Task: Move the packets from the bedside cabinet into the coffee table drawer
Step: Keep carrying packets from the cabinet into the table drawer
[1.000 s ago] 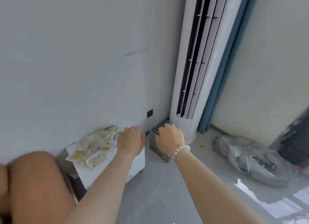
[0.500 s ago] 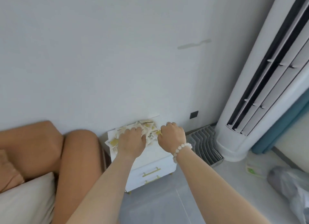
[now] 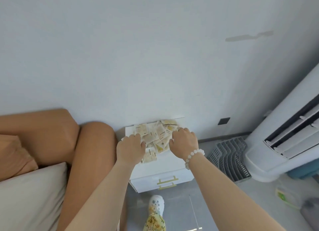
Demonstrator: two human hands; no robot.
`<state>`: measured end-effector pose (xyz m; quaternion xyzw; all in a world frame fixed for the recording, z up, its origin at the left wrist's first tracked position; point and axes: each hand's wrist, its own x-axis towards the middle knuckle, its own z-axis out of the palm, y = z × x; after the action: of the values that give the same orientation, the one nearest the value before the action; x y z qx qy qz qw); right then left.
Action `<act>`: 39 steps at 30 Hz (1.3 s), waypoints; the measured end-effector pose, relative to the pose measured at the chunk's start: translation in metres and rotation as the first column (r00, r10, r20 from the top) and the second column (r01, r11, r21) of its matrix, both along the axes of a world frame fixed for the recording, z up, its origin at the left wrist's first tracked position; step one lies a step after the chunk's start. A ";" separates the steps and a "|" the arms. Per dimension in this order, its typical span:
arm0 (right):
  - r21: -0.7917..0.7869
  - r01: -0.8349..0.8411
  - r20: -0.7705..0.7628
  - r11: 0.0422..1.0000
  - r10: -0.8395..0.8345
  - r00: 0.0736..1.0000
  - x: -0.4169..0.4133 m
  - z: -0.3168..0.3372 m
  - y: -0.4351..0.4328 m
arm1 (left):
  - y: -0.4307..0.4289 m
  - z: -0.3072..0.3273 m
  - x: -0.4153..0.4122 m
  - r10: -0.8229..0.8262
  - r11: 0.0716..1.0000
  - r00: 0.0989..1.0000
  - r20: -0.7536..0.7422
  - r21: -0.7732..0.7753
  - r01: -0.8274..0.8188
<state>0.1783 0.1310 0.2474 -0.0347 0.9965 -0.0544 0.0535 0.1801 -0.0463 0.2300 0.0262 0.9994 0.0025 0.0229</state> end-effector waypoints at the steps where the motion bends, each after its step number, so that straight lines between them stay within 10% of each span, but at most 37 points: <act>1: 0.013 0.014 0.014 1.000 -0.014 1.000 -0.009 -0.005 0.001 | -0.001 -0.005 -0.010 -0.002 1.000 1.000 0.018 0.010 0.002; 20: 0.272 0.315 0.393 0.909 -0.404 0.826 -0.155 -0.122 0.037 | -0.012 -0.149 -0.188 -0.005 0.961 0.918 0.397 0.256 -0.106; 30: 0.258 0.478 0.524 0.840 -0.537 0.662 -0.188 -0.202 0.050 | -0.039 -0.232 -0.167 0.174 0.965 0.803 0.570 0.066 -0.256; 39: -0.107 0.875 0.537 0.473 -0.713 0.451 -0.280 -0.287 0.032 | 0.004 -0.276 -0.220 0.116 0.945 0.890 0.440 0.227 -0.235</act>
<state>-0.1021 0.1630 -0.0395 0.4488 0.8227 -0.2657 0.2263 -0.0401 -0.0421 -0.0457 -0.0632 0.9588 0.1485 0.2337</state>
